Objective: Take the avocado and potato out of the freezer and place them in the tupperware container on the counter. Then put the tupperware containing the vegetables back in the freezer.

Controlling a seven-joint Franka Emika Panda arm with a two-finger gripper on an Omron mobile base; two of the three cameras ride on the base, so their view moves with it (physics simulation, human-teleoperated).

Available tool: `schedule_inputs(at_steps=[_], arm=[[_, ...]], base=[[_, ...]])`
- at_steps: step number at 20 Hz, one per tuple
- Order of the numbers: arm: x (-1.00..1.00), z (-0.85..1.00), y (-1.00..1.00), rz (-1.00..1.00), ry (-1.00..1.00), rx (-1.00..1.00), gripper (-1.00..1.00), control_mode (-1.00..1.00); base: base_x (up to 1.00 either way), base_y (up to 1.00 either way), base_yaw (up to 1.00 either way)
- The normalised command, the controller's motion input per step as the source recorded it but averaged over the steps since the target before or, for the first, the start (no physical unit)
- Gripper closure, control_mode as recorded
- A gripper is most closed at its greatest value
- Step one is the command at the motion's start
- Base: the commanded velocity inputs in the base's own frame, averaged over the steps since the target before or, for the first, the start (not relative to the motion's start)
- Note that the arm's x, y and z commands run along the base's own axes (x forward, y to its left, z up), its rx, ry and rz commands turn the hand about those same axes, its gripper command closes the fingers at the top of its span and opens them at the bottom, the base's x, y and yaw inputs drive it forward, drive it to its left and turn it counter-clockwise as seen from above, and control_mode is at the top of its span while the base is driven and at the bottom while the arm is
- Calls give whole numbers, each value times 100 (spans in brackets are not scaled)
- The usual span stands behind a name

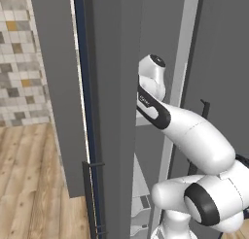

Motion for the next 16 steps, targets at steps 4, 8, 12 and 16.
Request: schedule_inputs(at_steps=[4,8,12,16], arm=[[22,-20,21,0,2,0,-100,-100],[15,-27,28,0,5,0,100,-100],[5,-18,13,0,2,0,100,-100],[0,-4,0,0,0,0,100,-100]], base=[[0,0,0],[0,0,0],[0,0,0],[0,0,0]])
